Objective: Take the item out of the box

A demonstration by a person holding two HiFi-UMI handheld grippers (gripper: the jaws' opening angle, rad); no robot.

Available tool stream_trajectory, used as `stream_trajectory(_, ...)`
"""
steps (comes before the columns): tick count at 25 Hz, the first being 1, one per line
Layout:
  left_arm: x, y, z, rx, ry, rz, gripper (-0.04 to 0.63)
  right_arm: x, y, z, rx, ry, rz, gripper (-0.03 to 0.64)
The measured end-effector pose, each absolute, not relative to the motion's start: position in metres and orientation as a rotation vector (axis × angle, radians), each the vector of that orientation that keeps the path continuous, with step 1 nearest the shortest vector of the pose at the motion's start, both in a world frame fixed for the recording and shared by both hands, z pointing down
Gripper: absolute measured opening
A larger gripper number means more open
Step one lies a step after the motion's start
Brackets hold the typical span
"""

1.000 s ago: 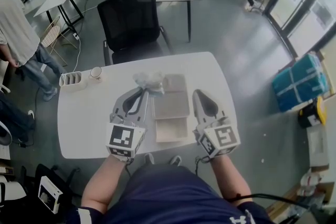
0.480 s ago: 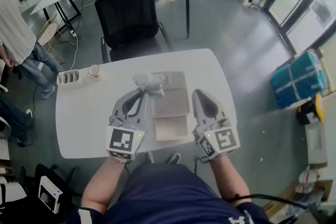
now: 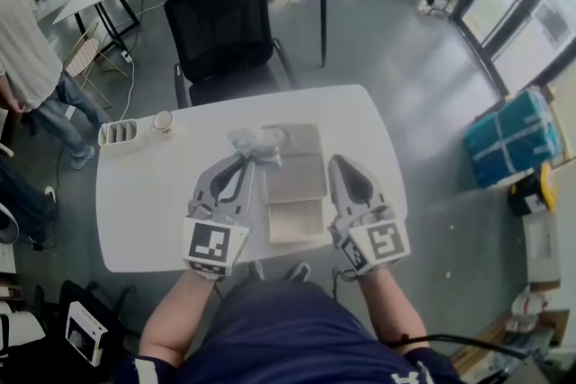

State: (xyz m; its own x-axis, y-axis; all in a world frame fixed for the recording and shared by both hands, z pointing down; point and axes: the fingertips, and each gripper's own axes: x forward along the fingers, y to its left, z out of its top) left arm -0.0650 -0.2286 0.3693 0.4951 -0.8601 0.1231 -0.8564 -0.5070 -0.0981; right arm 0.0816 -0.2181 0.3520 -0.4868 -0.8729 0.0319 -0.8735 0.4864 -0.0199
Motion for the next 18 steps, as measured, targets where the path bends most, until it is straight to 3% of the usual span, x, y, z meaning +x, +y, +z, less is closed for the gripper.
stream_trajectory(18,-0.0675,-0.2275,0.3767,-2.701,1.557,-0.265,0.034,0.0769,-0.2164,0.3606,1.568,-2.682,0.069,0.017)
